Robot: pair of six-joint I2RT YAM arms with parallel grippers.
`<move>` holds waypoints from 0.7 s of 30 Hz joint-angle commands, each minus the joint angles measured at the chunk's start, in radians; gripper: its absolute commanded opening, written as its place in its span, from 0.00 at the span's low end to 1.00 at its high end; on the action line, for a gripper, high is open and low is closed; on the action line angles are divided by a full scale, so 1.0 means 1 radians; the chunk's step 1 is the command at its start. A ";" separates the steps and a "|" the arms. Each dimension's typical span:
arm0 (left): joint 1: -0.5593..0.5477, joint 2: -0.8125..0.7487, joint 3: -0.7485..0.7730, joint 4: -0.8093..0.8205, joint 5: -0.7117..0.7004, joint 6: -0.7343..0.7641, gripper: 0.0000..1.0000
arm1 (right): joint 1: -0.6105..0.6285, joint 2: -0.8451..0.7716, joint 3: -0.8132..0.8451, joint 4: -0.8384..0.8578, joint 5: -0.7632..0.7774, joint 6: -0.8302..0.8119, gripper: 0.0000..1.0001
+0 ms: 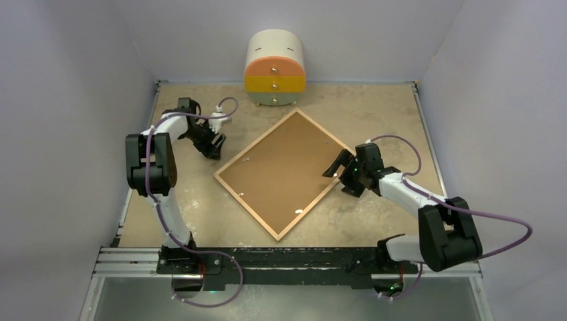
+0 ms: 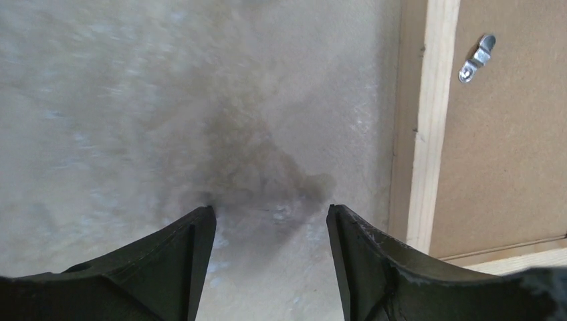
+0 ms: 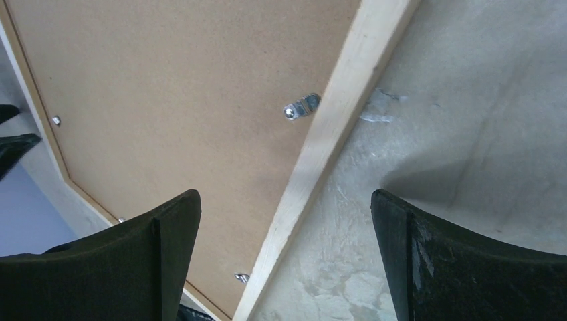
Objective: Put the photo into the frame
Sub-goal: Adjust the photo frame at the center of the board.
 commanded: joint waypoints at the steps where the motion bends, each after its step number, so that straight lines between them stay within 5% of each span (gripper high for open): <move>1: -0.034 -0.031 -0.102 0.032 0.056 0.011 0.64 | 0.004 0.051 0.024 0.097 -0.088 0.038 0.99; 11: -0.235 -0.185 -0.382 0.017 0.042 0.097 0.59 | 0.000 0.180 0.242 -0.005 -0.023 -0.039 0.99; 21: -0.256 -0.261 -0.431 -0.116 0.117 0.168 0.60 | 0.000 0.216 0.261 -0.014 -0.047 -0.065 0.99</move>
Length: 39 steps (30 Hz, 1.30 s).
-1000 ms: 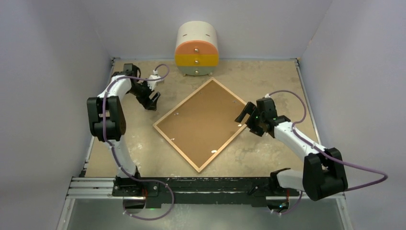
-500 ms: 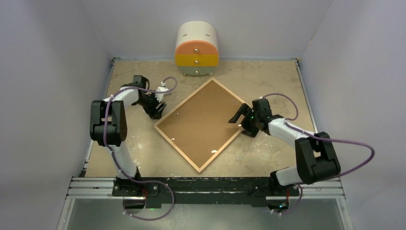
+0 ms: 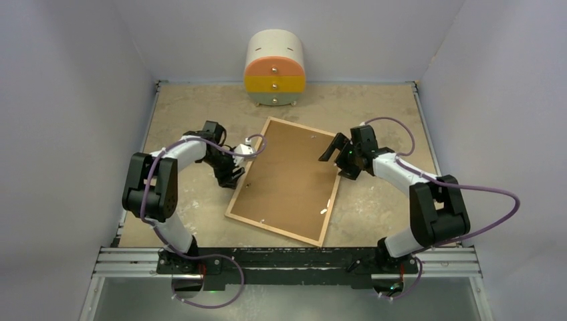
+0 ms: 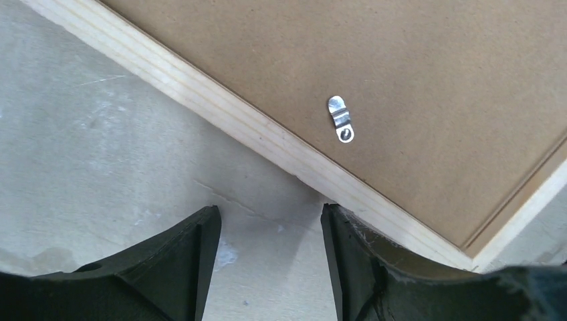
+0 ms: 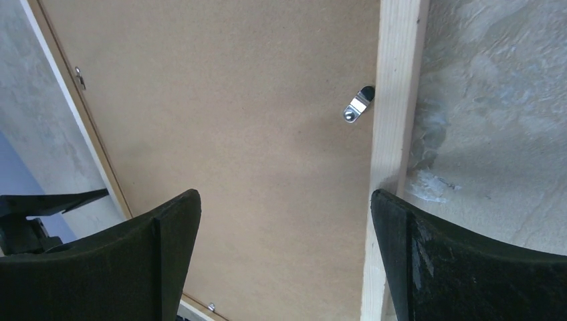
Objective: Put the photo into the frame
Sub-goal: Adjust the photo frame at the center of the board.
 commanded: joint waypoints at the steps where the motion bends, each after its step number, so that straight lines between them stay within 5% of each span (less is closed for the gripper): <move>1: 0.010 0.010 -0.012 -0.163 0.104 0.006 0.61 | 0.007 0.016 0.052 -0.009 -0.028 -0.026 0.99; 7: 0.113 -0.008 0.073 -0.302 0.251 0.026 0.71 | 0.006 -0.041 0.178 -0.126 0.096 -0.094 0.99; 12: 0.120 0.030 0.074 -0.257 0.298 -0.075 0.71 | 0.070 -0.052 0.204 -0.057 0.086 -0.077 0.96; 23: 0.126 0.150 0.111 -0.220 0.323 -0.113 0.54 | 0.408 0.165 0.232 0.241 -0.057 0.041 0.83; 29: 0.126 0.191 0.117 -0.213 0.326 -0.106 0.35 | 0.515 0.286 0.277 0.333 -0.092 0.113 0.78; 39: 0.129 0.193 0.090 -0.189 0.300 -0.095 0.33 | 0.608 0.417 0.298 0.452 -0.114 0.220 0.61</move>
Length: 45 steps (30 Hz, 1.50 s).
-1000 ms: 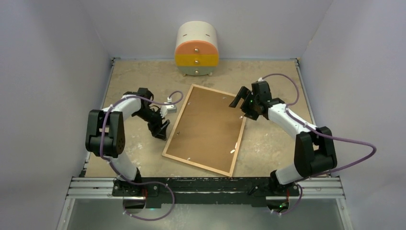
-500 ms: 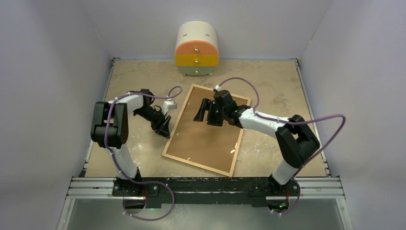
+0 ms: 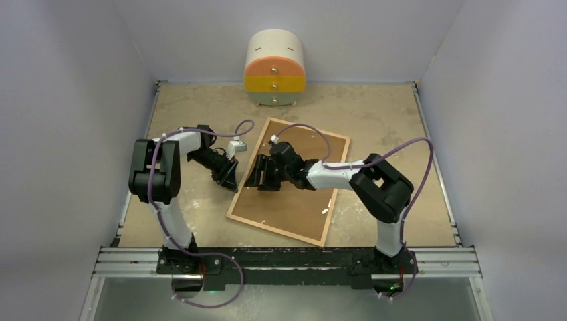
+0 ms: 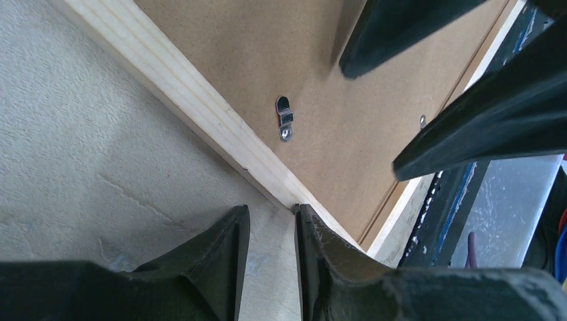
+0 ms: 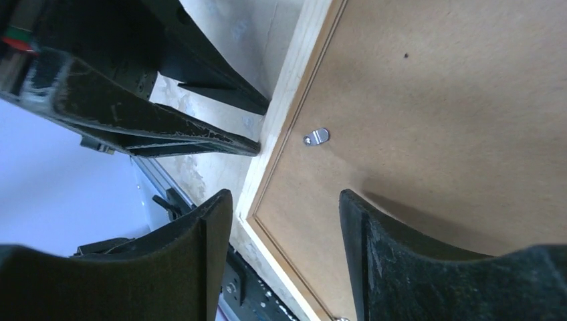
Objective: Put the photo into the frame
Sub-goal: Adjust the photo frame at the center of the board.
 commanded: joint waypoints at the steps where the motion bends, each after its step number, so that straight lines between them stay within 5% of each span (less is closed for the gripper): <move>1: 0.006 0.015 -0.006 0.036 -0.001 0.024 0.32 | 0.021 0.036 0.051 0.072 -0.022 0.054 0.58; 7: 0.008 0.019 -0.006 0.040 -0.006 0.024 0.30 | 0.029 0.093 0.078 0.073 -0.011 0.062 0.24; 15: 0.008 0.020 -0.007 0.039 -0.018 0.030 0.30 | 0.029 0.110 0.099 0.035 0.030 0.048 0.18; 24: 0.008 0.013 -0.014 0.051 -0.021 0.030 0.29 | 0.029 0.134 0.131 0.001 0.047 0.030 0.17; 45: 0.008 0.009 -0.011 0.047 -0.037 0.036 0.29 | 0.029 0.093 0.067 -0.016 0.067 0.033 0.35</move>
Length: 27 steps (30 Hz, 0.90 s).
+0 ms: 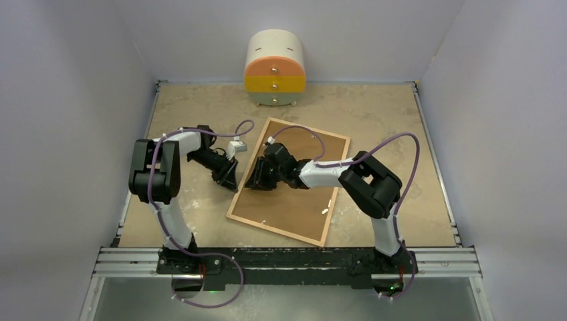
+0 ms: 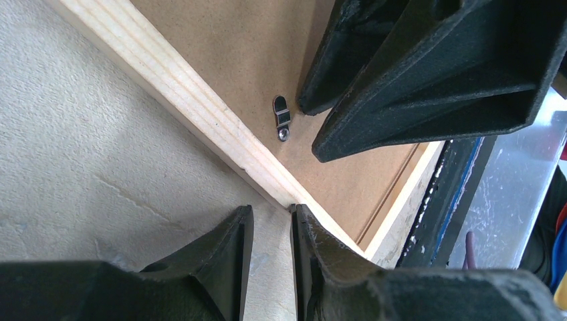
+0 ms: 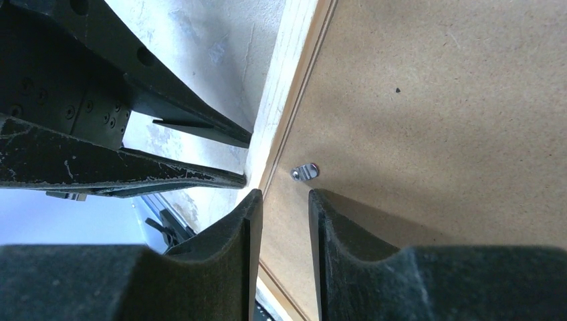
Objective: Put the photo into the frame
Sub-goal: Adjust the photo frame at the center of the board.
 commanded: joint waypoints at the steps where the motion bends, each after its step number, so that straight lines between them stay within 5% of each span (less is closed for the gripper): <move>1: 0.007 0.007 -0.010 0.048 -0.038 0.036 0.29 | 0.003 -0.012 0.002 -0.022 0.032 -0.011 0.35; 27: 0.007 0.026 -0.016 0.040 -0.037 0.053 0.25 | -0.002 0.084 0.070 -0.015 -0.007 -0.004 0.33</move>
